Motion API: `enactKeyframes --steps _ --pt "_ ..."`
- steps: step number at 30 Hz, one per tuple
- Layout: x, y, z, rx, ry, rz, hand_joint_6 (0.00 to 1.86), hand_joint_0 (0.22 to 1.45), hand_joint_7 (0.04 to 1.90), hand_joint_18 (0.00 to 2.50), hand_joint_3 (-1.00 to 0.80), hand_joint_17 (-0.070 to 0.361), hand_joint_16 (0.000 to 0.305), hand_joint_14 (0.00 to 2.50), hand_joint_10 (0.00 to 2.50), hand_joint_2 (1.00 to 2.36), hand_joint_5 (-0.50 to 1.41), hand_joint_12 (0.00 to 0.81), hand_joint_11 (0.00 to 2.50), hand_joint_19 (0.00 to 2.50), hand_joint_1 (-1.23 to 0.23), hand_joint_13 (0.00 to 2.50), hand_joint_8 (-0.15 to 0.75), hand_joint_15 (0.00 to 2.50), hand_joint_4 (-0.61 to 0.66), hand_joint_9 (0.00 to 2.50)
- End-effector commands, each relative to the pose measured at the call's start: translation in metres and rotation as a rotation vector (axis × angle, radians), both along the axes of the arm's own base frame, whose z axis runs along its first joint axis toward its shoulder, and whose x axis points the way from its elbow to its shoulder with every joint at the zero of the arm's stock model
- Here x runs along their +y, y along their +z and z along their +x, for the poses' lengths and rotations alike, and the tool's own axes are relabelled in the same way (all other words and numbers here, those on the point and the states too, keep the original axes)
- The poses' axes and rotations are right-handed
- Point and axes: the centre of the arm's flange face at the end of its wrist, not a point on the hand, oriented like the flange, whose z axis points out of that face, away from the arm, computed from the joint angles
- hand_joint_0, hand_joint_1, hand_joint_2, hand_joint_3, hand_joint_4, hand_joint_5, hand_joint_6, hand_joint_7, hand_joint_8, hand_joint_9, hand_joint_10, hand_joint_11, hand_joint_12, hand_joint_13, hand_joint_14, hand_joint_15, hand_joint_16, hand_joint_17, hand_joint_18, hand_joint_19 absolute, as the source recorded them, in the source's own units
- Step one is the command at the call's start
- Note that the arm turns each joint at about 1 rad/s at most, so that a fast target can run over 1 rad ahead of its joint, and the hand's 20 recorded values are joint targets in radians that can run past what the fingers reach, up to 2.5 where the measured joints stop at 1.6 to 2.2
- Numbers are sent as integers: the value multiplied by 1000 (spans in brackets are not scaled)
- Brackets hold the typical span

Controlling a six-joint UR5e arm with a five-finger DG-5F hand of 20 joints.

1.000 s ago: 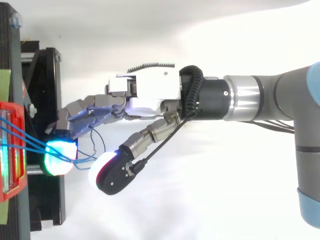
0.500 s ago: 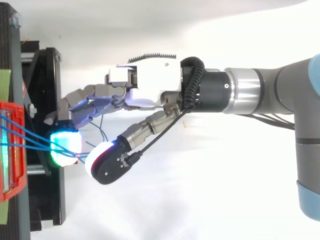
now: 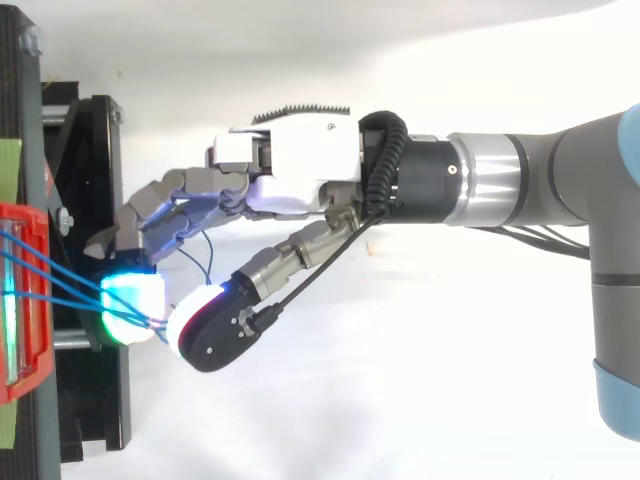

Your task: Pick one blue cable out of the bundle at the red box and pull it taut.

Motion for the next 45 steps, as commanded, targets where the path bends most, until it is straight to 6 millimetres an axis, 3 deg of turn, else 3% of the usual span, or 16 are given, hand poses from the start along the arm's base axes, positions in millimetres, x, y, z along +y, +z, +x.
enactKeyframes --steps 1,17,19,21,26,37,45 --pt "1 4 2 -6 6 -1 761 613 909 267 -350 126 56 4 5 1009 -157 351 240 135 -761 350 333 115 199 612" --pt "4 6 2 6 23 -11 902 617 813 333 -80 139 62 6 6 1013 -186 377 333 129 -762 379 359 125 150 648" --pt "4 9 2 4 23 -11 904 627 789 328 -128 137 61 4 6 1012 -188 374 333 131 -758 380 356 127 180 648" --pt "5 10 3 2 25 -10 896 579 805 303 -321 128 57 5 7 1010 -190 358 335 156 -782 368 338 140 190 644" --pt "4 11 2 10 25 -11 868 533 828 314 -496 134 59 5 7 1000 -182 371 348 160 -774 375 356 142 180 667" --pt "5 12 1 13 25 -11 889 465 963 461 -500 144 64 6 10 1000 -128 404 504 177 -873 488 405 173 226 836" --pt "6 14 2 10 25 -11 897 585 1071 533 -500 127 56 8 12 1000 -122 374 562 244 -920 543 384 211 208 885"
